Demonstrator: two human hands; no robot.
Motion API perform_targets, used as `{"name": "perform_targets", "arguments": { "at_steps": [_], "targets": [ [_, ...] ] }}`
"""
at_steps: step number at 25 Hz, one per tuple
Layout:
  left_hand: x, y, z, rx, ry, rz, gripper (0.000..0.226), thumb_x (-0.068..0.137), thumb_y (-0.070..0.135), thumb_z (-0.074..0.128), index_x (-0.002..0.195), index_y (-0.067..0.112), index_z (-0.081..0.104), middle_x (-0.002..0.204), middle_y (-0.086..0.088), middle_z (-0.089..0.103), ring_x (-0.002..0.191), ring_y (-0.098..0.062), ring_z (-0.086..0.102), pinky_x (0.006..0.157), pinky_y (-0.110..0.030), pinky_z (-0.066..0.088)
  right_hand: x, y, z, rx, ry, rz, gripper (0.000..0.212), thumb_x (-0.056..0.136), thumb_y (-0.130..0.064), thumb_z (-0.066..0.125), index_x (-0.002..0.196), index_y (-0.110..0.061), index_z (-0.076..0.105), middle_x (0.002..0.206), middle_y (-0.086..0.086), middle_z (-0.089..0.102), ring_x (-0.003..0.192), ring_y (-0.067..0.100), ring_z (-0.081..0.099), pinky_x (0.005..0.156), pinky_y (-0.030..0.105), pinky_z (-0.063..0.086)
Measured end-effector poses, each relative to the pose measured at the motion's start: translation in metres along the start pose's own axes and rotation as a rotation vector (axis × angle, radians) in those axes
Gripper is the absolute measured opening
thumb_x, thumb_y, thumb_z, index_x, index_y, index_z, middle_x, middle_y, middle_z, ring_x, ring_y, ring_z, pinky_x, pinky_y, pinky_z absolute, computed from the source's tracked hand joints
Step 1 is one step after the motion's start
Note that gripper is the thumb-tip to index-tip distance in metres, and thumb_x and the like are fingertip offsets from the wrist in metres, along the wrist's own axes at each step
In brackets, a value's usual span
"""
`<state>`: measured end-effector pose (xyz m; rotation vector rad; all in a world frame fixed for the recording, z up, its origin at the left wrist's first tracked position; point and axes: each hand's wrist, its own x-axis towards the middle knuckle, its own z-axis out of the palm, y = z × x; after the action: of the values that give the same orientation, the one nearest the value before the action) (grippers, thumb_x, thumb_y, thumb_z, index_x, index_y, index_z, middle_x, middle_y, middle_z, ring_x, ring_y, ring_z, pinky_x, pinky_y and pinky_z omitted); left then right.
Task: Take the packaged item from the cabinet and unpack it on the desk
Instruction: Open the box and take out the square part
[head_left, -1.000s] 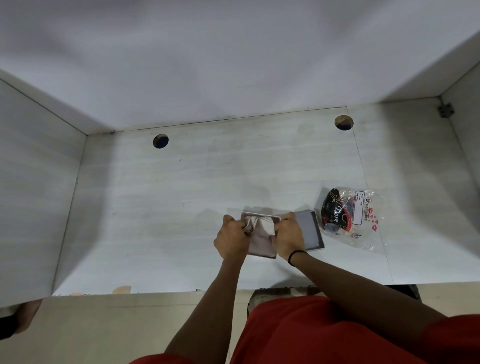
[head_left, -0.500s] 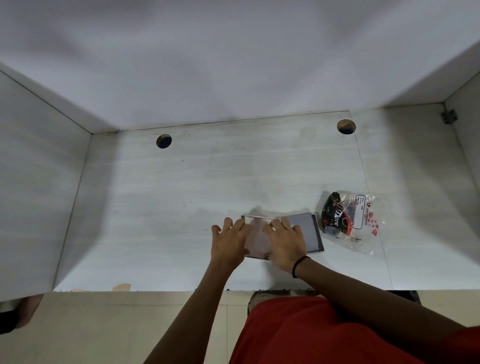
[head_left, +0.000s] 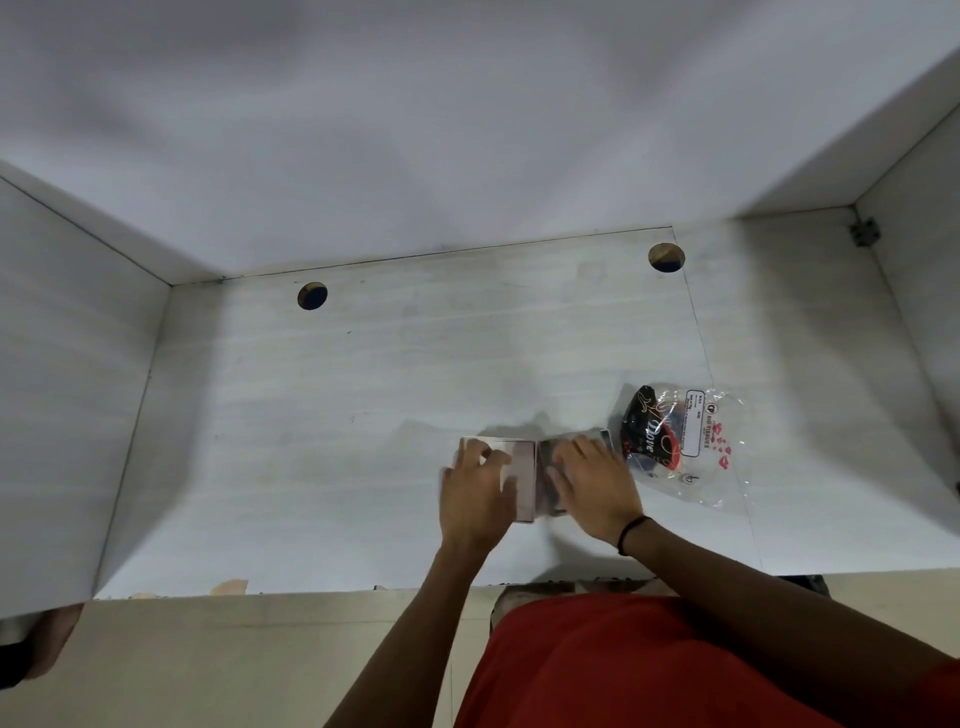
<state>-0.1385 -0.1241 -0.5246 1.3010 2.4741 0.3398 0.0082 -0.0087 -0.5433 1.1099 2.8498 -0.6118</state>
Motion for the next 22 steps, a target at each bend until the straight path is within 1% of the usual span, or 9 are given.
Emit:
{"name": "perform_targets", "arguments": {
  "at_steps": [1,3,5,10,14,16,18,20,22],
  "targets": [
    [-0.003,0.014,0.003,-0.148,-0.036,0.003,0.010,0.087,0.020,0.064,0.090,0.016,0.072,0.095,-0.004,0.069,0.081,-0.024,0.064,0.068,-0.038,0.054,-0.008,0.014,-0.001,-0.029,-0.016,0.017,0.012,0.091,-0.024,0.058,0.101,-0.019,0.060,0.103,0.002,0.062,0.095,0.024,0.061,0.078,0.039,0.049],
    [-0.007,0.044,0.015,-0.236,-0.176,0.096,0.017,0.088,0.010,0.056,0.073,0.011,0.065,0.075,-0.008,0.069,0.066,-0.026,0.063,0.062,-0.039,0.055,-0.023,0.040,0.000,-0.041,-0.076,0.075,0.020,0.086,-0.013,0.059,0.105,-0.017,0.064,0.107,0.004,0.064,0.101,0.028,0.061,0.081,0.040,0.049],
    [-0.010,0.069,0.030,-0.147,-0.288,0.166,0.016,0.090,0.007,0.053,0.081,0.009,0.067,0.084,-0.012,0.071,0.074,-0.031,0.066,0.065,-0.038,0.054,-0.033,0.060,-0.001,0.015,-0.112,0.102,0.027,0.086,-0.009,0.056,0.110,-0.014,0.065,0.112,0.007,0.063,0.106,0.029,0.060,0.082,0.041,0.052],
    [-0.006,0.089,0.063,0.089,-0.391,0.076,0.035,0.093,0.005,0.052,0.129,0.009,0.055,0.120,-0.014,0.064,0.103,-0.035,0.067,0.081,-0.044,0.056,-0.038,0.079,-0.017,0.308,-0.029,0.141,0.019,0.092,-0.009,0.055,0.106,-0.011,0.067,0.107,0.009,0.063,0.092,0.026,0.061,0.077,0.041,0.054],
    [-0.008,0.103,0.065,0.213,-0.378,0.127,0.025,0.093,0.002,0.049,0.112,0.013,0.061,0.113,-0.009,0.069,0.098,-0.032,0.069,0.080,-0.041,0.057,-0.041,0.098,-0.033,0.440,0.083,0.172,0.010,0.086,-0.012,0.062,0.094,-0.013,0.068,0.093,0.004,0.065,0.082,0.019,0.060,0.074,0.035,0.054],
    [-0.012,0.112,0.064,0.106,-0.264,0.145,0.026,0.092,0.002,0.049,0.109,0.015,0.064,0.110,-0.006,0.070,0.094,-0.027,0.069,0.076,-0.040,0.058,-0.038,0.110,-0.040,0.483,0.195,0.244,0.007,0.088,-0.011,0.066,0.095,-0.012,0.067,0.090,0.001,0.064,0.077,0.011,0.058,0.073,0.023,0.050],
    [-0.015,0.119,0.049,-0.132,-0.065,0.080,0.021,0.094,0.009,0.052,0.106,0.017,0.067,0.103,0.002,0.070,0.091,-0.017,0.064,0.072,-0.036,0.054,-0.027,0.112,-0.053,0.559,0.259,0.365,0.009,0.093,-0.017,0.066,0.101,-0.013,0.066,0.093,0.001,0.066,0.081,0.013,0.061,0.078,0.025,0.052],
    [-0.016,0.122,0.023,-0.441,0.056,-0.020,0.015,0.098,0.013,0.055,0.103,0.018,0.068,0.098,0.009,0.068,0.087,0.000,0.059,0.074,-0.023,0.049,-0.015,0.110,-0.064,0.753,0.079,0.488,0.021,0.096,-0.030,0.062,0.114,-0.017,0.061,0.103,0.000,0.067,0.096,0.020,0.063,0.087,0.035,0.050],
    [-0.017,0.116,-0.001,-0.702,0.038,-0.126,0.016,0.101,0.007,0.051,0.096,0.011,0.066,0.084,0.005,0.066,0.076,0.002,0.059,0.068,-0.012,0.046,-0.003,0.102,-0.069,1.039,-0.218,0.521,0.040,0.096,-0.042,0.060,0.128,-0.020,0.056,0.121,-0.001,0.065,0.115,0.020,0.061,0.098,0.037,0.046]
  ]
}}
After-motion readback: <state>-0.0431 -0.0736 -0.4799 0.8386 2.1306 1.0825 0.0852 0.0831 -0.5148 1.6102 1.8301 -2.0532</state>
